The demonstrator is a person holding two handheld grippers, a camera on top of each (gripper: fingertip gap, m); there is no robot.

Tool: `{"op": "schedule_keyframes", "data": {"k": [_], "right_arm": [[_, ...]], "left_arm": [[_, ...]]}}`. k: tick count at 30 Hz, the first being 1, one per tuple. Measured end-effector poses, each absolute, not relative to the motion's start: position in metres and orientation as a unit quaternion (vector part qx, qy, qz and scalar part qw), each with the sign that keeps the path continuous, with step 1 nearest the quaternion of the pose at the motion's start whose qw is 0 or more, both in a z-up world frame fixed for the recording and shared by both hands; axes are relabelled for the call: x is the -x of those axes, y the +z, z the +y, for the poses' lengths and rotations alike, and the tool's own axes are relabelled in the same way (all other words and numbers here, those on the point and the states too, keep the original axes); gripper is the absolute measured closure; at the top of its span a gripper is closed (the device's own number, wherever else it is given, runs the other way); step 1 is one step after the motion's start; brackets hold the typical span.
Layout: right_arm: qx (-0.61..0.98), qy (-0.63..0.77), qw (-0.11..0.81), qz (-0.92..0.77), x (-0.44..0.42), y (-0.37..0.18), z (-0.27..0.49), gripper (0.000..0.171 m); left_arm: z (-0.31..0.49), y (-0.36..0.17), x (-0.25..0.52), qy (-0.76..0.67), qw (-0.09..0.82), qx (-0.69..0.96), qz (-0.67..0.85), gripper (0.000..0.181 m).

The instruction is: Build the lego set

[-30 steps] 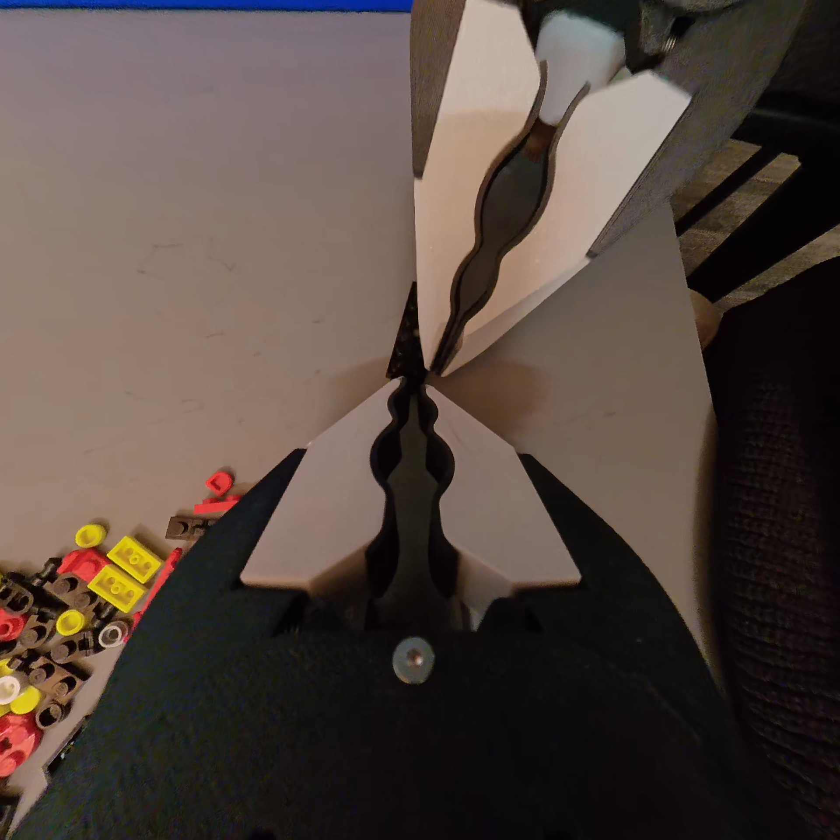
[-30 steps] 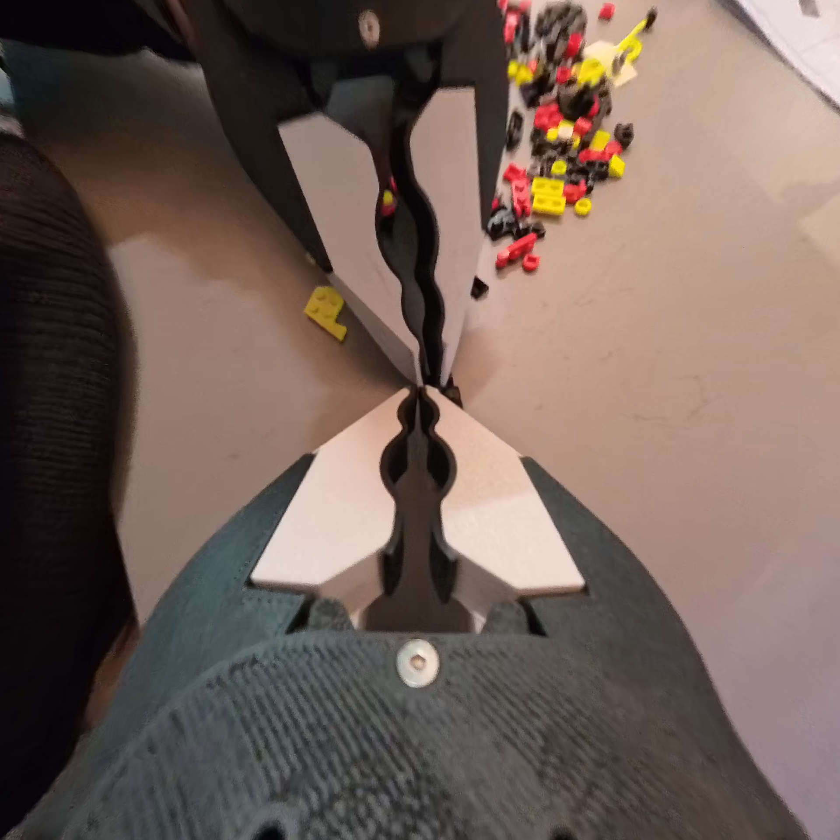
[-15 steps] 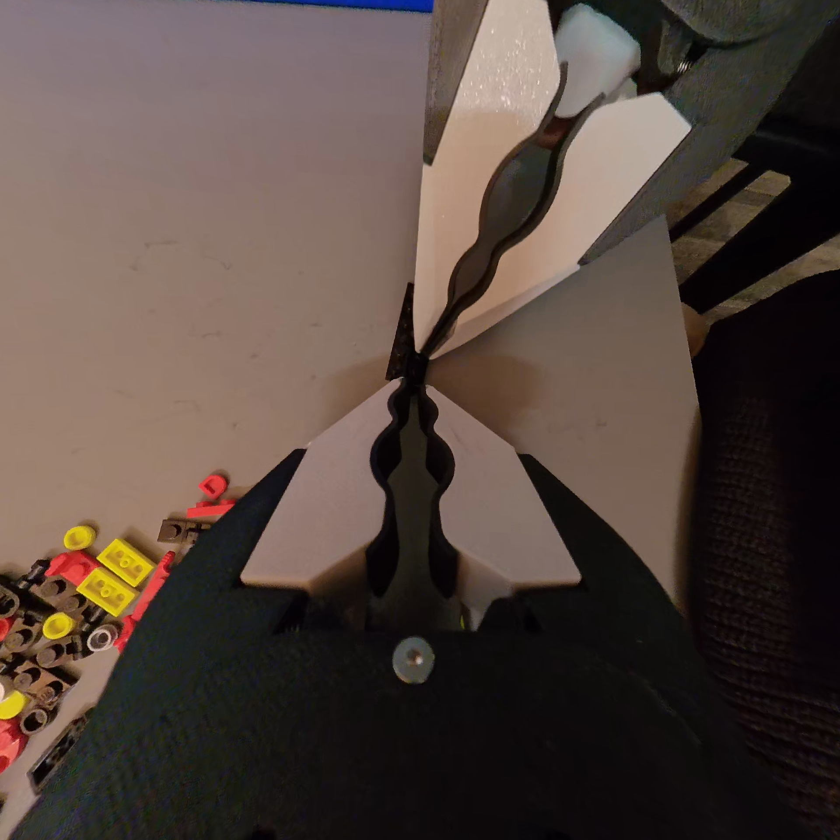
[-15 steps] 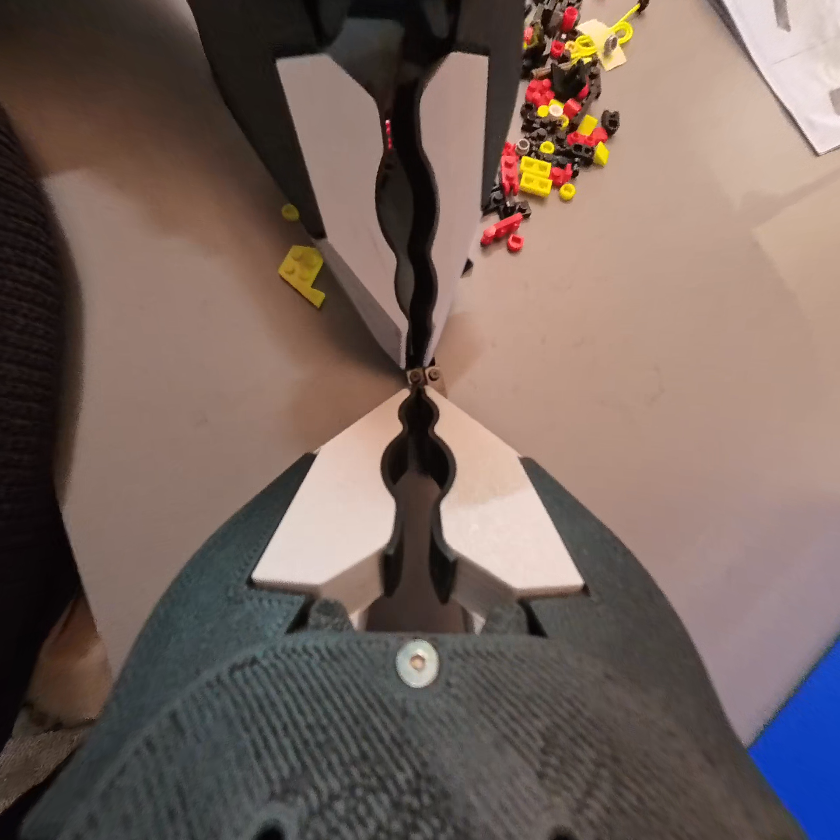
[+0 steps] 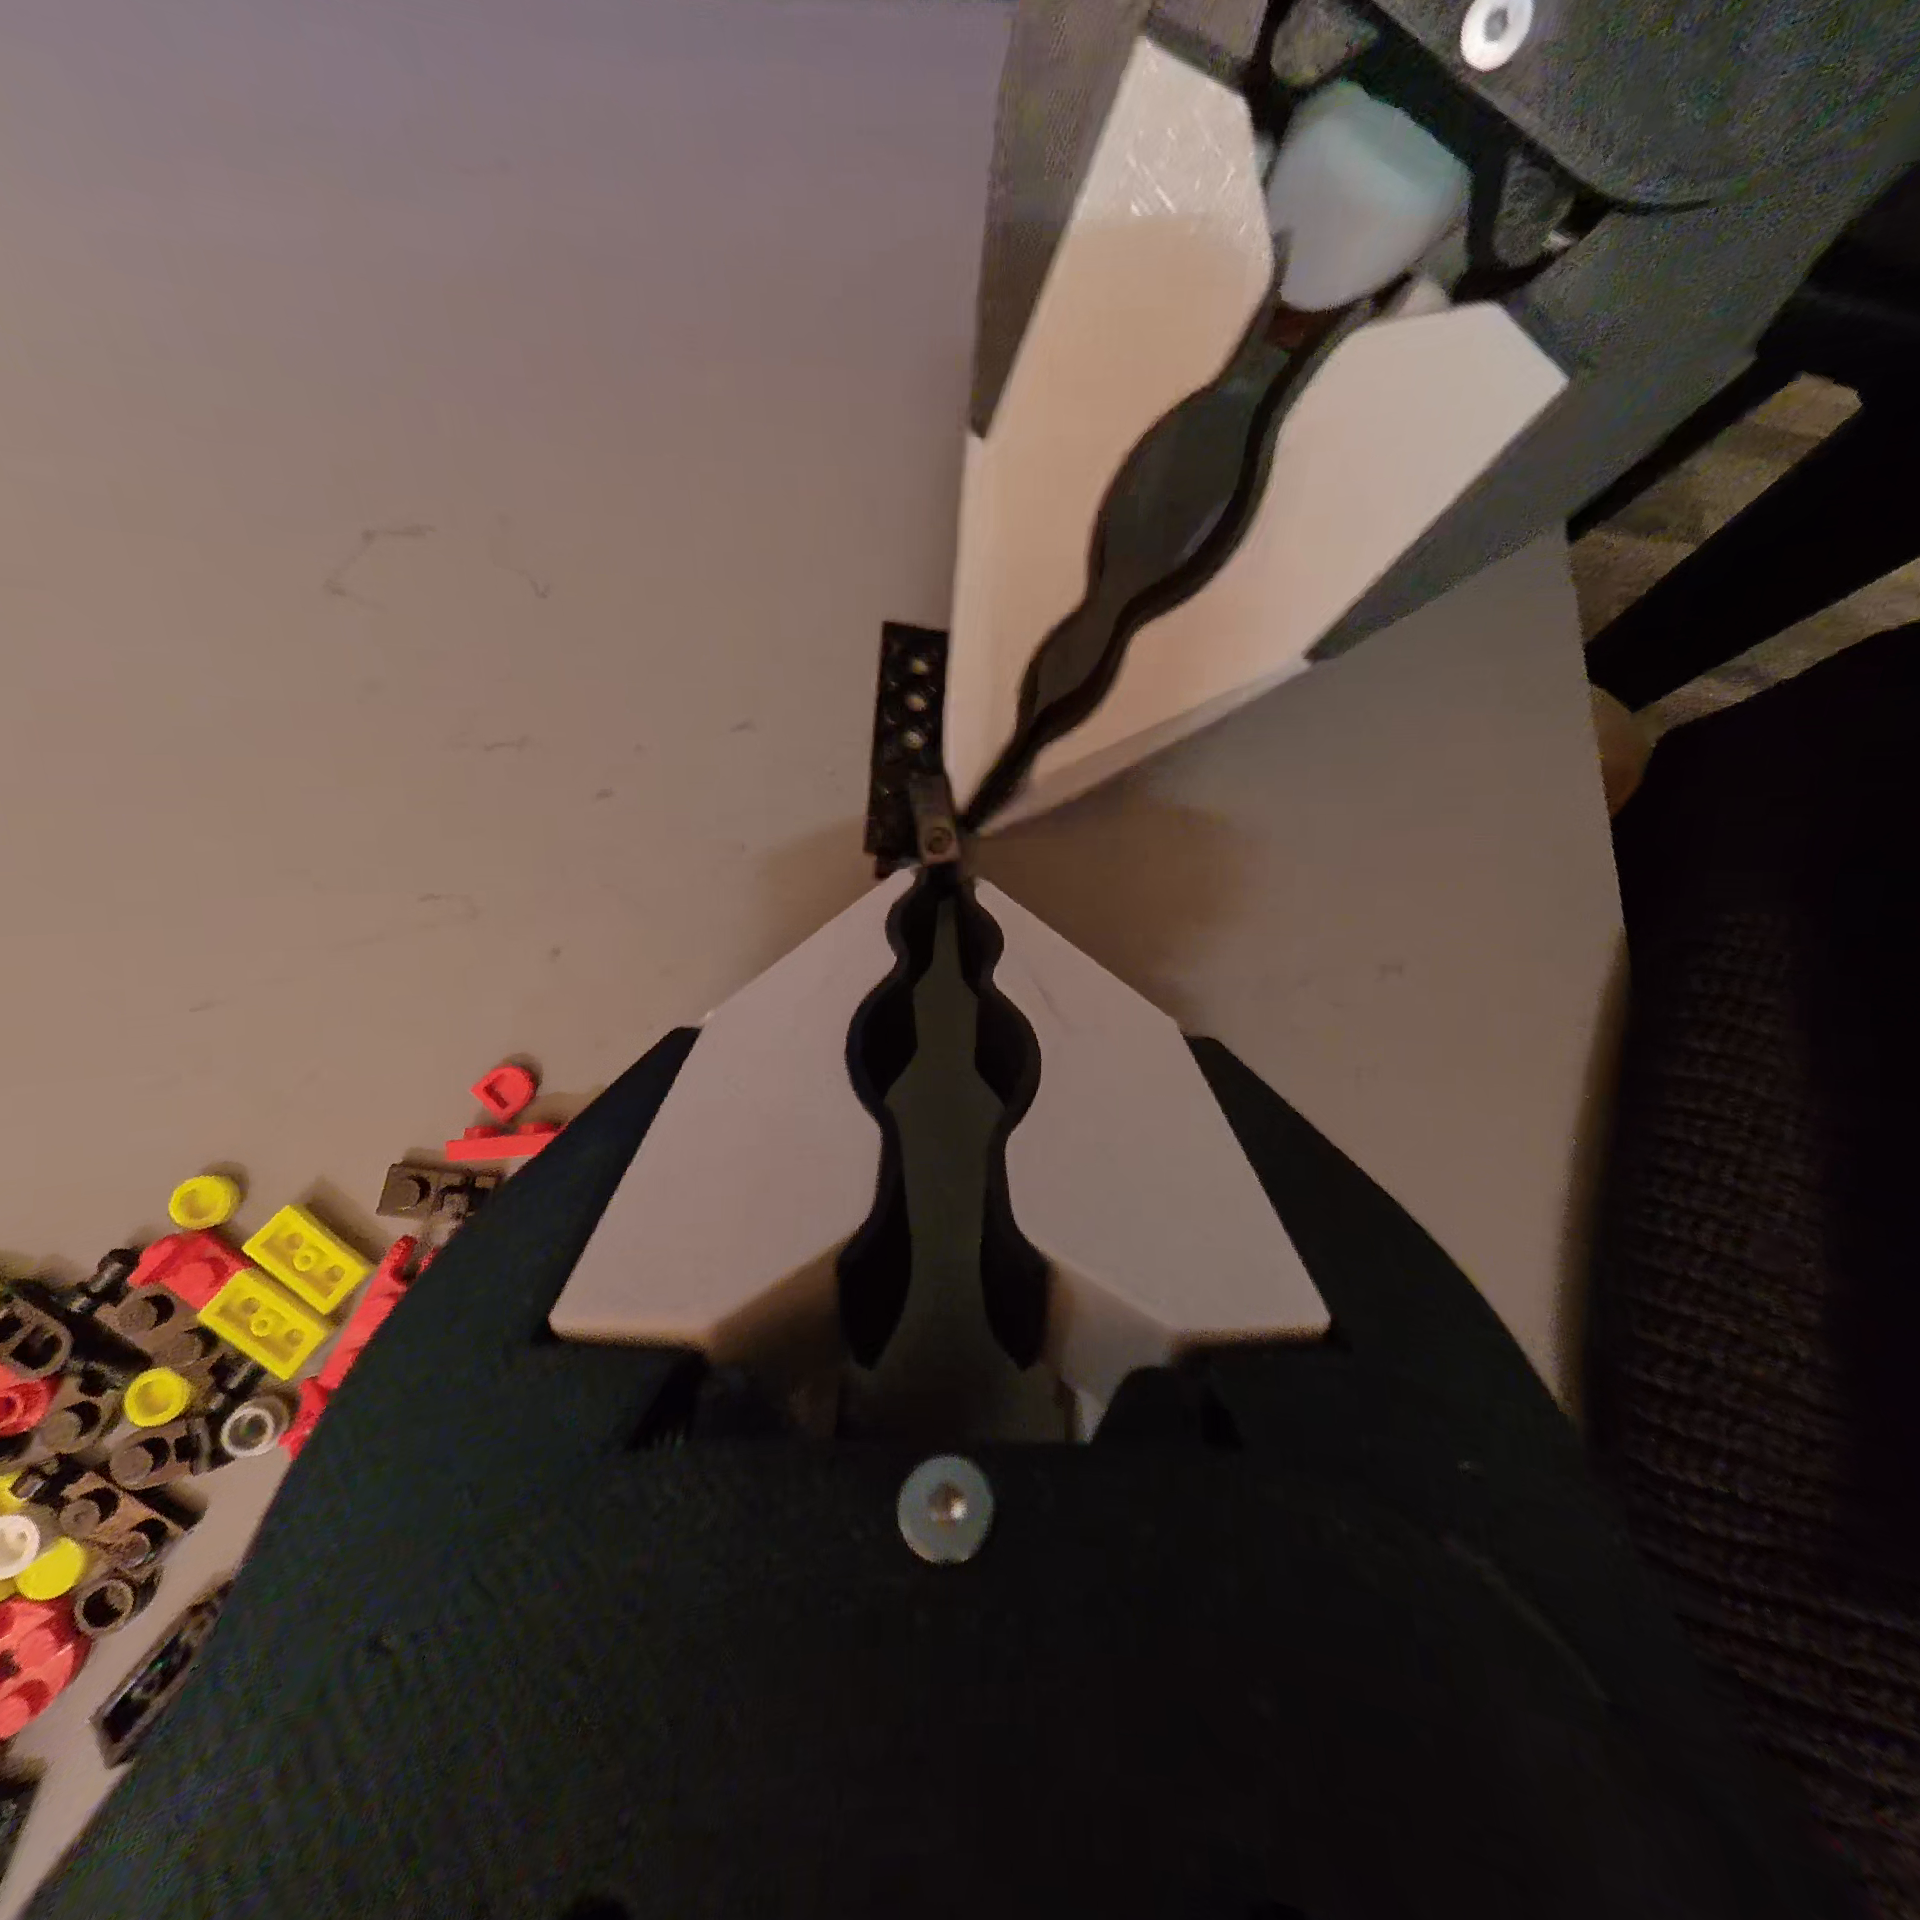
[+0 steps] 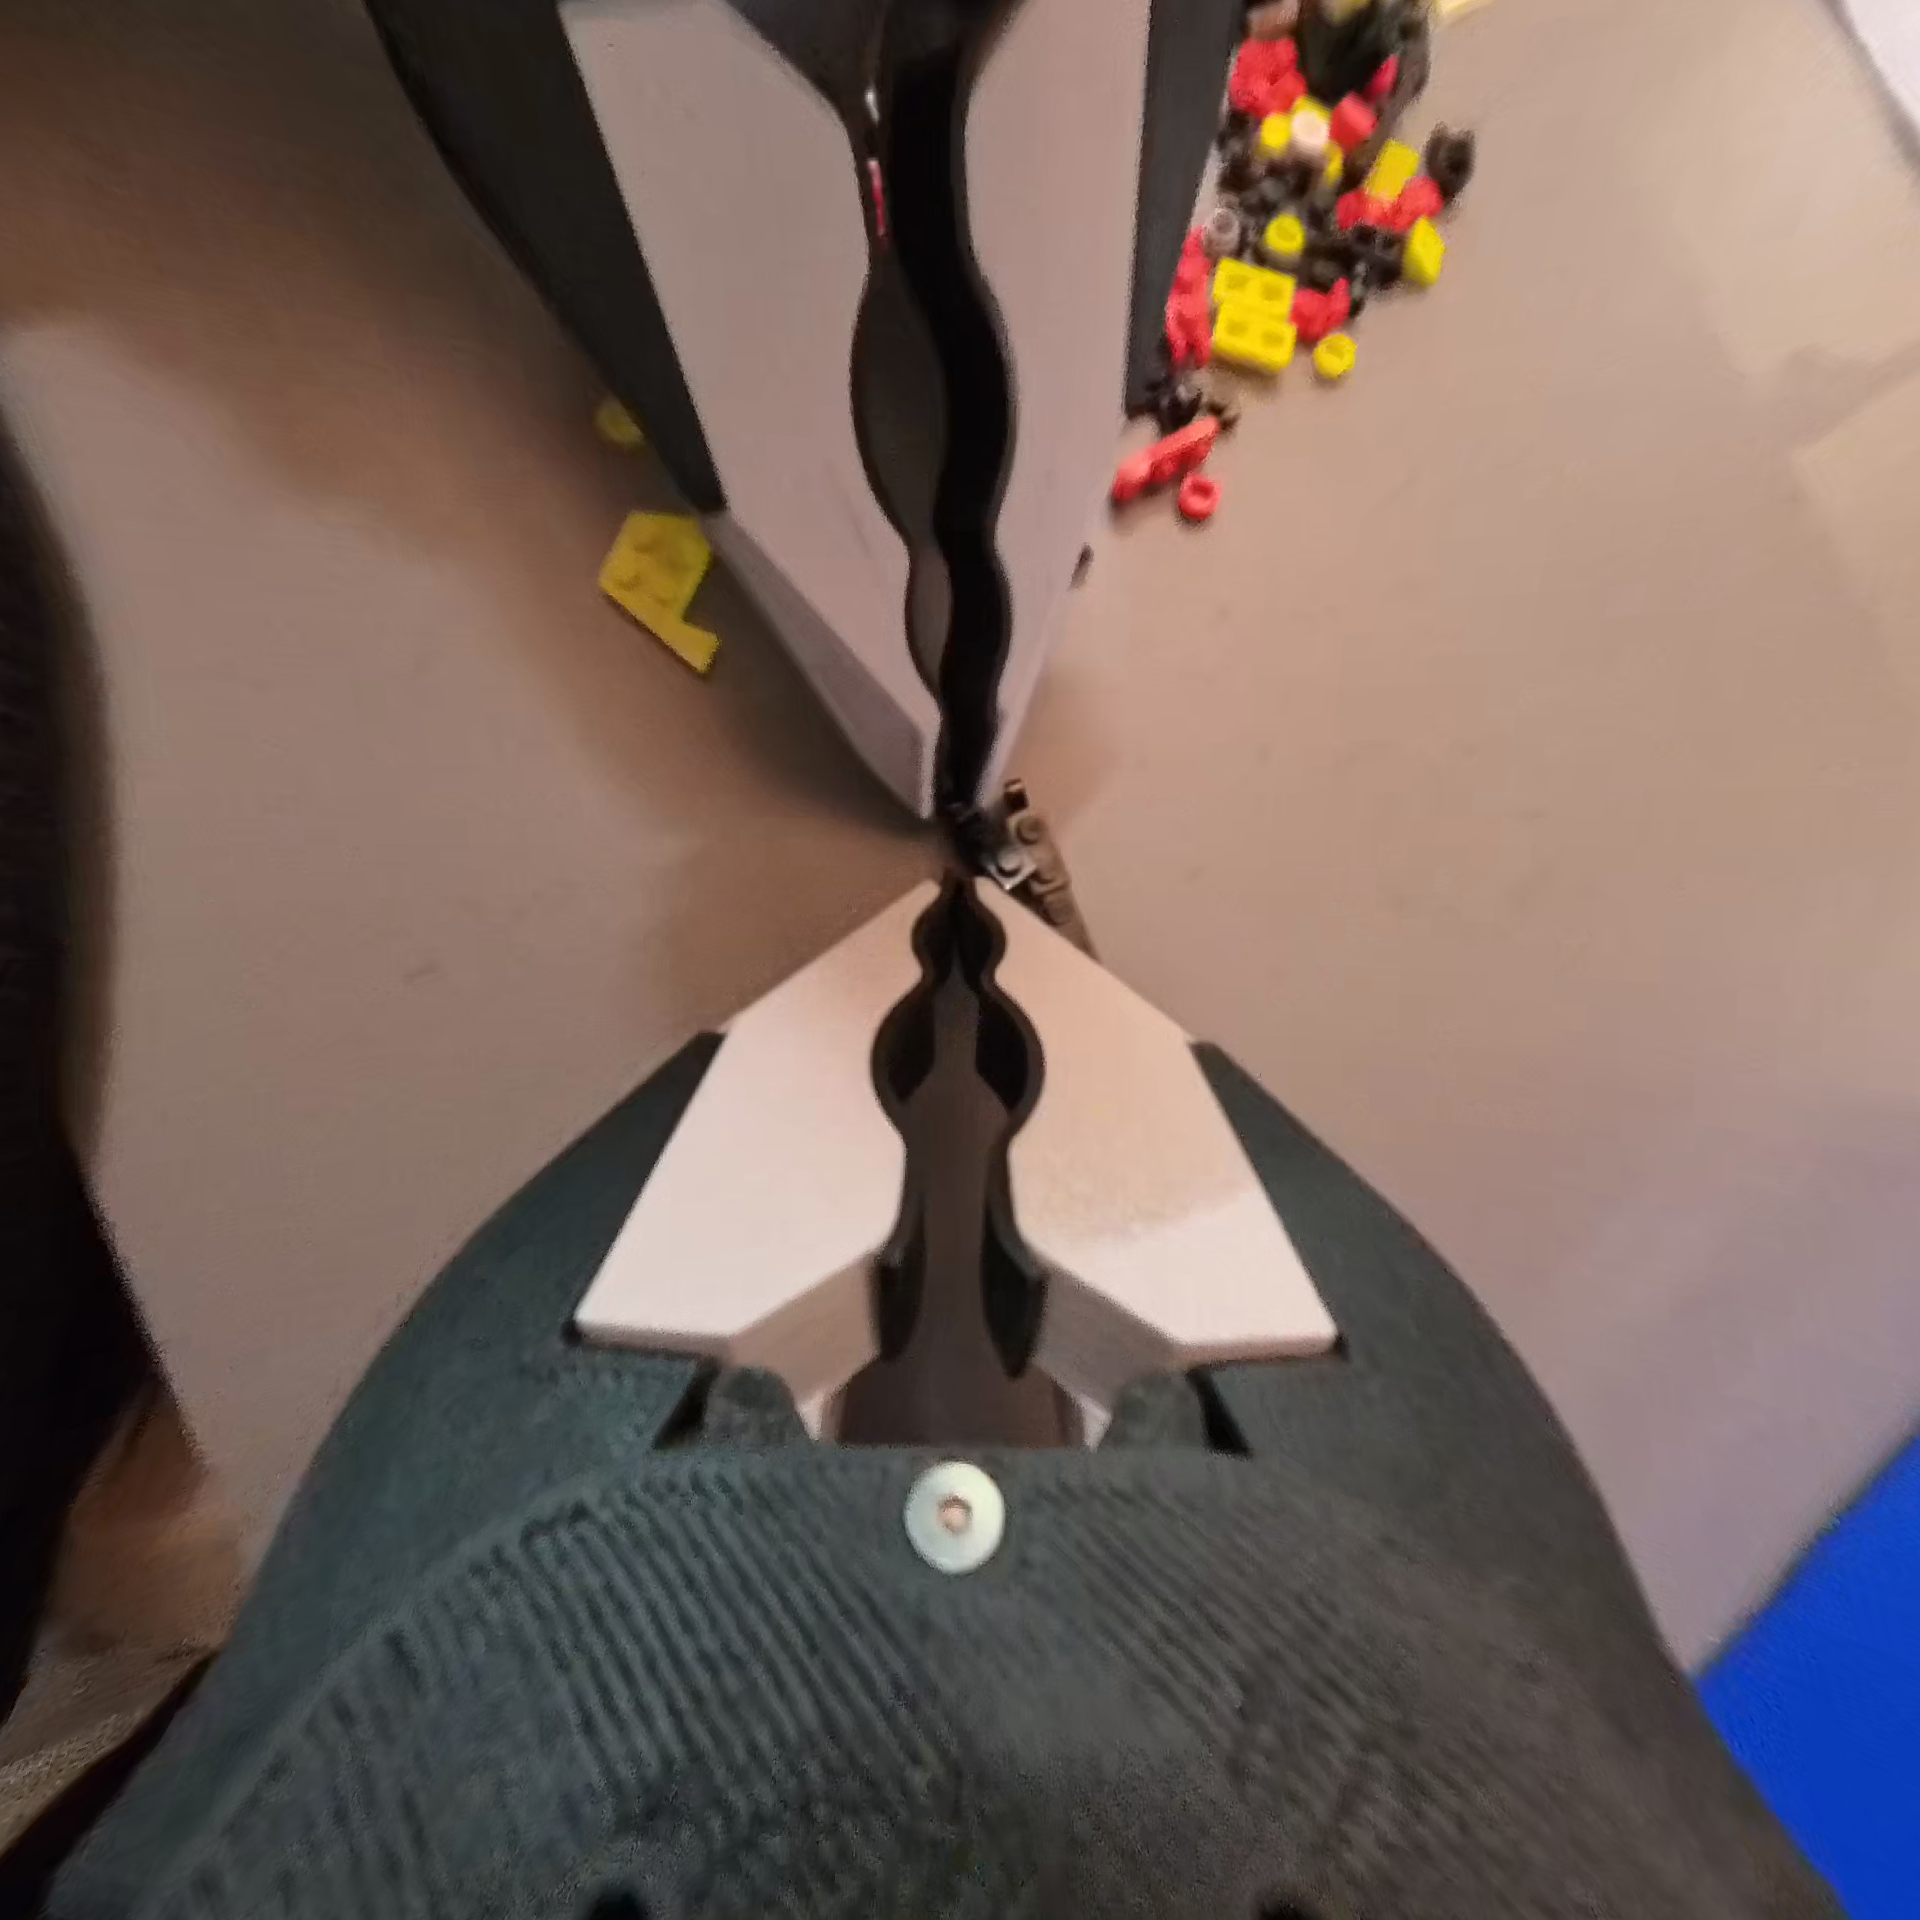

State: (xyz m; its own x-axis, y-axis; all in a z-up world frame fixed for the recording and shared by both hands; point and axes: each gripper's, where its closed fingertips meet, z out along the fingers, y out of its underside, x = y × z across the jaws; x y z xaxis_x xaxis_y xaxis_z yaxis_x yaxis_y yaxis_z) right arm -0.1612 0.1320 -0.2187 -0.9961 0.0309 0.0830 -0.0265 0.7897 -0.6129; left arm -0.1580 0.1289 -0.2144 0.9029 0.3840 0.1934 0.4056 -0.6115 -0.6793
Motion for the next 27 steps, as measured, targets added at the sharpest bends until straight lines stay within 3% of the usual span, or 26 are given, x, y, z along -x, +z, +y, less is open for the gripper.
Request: {"op": "schedule_keyframes", "data": {"k": [1, 10, 27], "right_arm": [[-0.008, 0.319, 0.072, -0.945, 0.167, -0.217, 0.134, 0.171], [0.014, 0.362, 0.004, -0.932, 0.161, -0.206, 0.137, 0.171], [-0.012, 0.383, 0.050, -0.922, 0.164, -0.199, 0.131, 0.166]], "left_arm": [[0.128, -0.215, 0.157, -0.014, 0.378, 0.901, -0.214, 0.180], [0.129, -0.207, 0.161, -0.020, 0.404, 0.886, -0.227, 0.181], [0.130, -0.209, 0.155, -0.006, 0.372, 0.909, -0.188, 0.181]]}}
